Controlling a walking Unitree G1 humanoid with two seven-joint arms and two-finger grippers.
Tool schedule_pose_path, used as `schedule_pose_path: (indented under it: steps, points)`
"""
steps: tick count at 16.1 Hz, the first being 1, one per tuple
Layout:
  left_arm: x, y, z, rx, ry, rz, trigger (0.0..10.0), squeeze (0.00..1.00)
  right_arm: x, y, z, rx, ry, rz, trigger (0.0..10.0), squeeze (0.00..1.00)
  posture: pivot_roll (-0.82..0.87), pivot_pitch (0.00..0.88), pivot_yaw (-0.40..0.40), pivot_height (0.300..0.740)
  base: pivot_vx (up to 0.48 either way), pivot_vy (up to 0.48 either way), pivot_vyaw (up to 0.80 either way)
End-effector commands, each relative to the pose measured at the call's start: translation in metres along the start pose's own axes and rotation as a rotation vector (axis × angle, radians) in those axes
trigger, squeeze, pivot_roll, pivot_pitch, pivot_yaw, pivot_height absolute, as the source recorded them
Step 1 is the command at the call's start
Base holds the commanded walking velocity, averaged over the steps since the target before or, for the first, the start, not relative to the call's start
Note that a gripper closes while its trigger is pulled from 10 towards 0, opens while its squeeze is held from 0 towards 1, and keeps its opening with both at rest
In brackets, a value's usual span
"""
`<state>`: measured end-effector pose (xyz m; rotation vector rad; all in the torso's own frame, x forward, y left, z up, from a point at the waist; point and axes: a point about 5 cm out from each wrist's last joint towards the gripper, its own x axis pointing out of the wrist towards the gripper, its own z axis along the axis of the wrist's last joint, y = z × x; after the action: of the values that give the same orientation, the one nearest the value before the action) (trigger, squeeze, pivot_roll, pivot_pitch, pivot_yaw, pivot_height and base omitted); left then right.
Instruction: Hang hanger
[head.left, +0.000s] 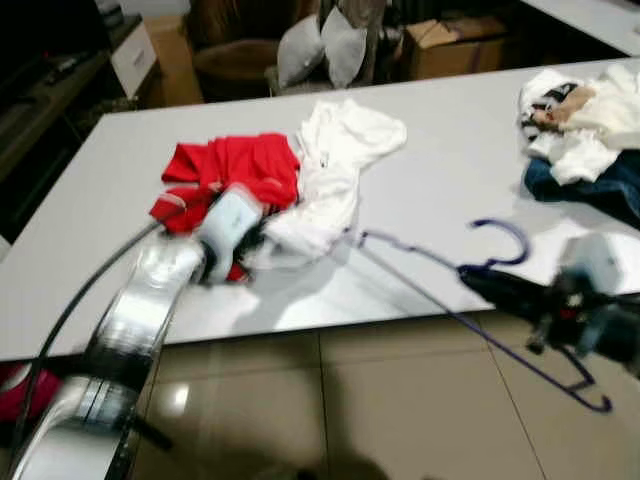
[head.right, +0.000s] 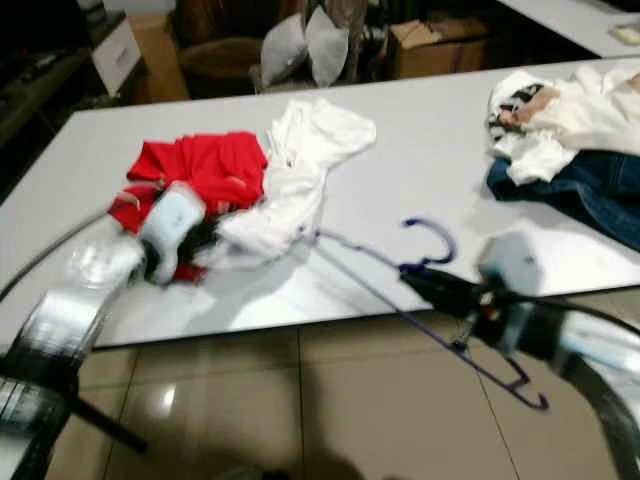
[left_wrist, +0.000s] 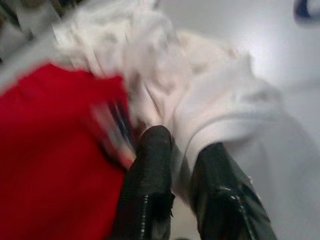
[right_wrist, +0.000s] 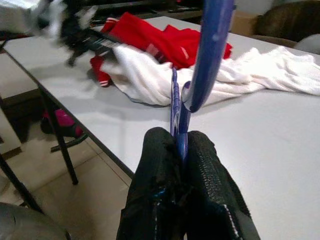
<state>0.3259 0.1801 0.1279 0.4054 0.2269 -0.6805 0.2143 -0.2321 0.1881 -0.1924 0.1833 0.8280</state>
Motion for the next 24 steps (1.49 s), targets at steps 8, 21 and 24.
schedule_pose_path:
  steps: [8,21,24]
  points:
    - [-0.082,-0.017,-0.002,-0.173,-0.05,-0.107,10.0,1.0,0.016,0.011,0.008,0.099,-0.084,-0.029,10.0,0.0,-0.12,0.0,0.105,0.74,0.0,0.0,0.0]
    - [-0.044,-0.057,0.028,-0.372,-0.228,0.442,10.0,0.49,0.074,0.012,-0.014,0.219,-0.104,-0.68,10.0,0.0,-0.11,0.001,0.081,0.74,0.0,-0.091,0.0]
    - [-0.036,-0.06,0.031,-0.352,-0.224,0.416,10.0,0.49,0.077,0.017,-0.013,0.203,-0.105,-0.683,10.0,0.0,-0.1,0.0,0.081,0.74,0.0,-0.349,0.0]
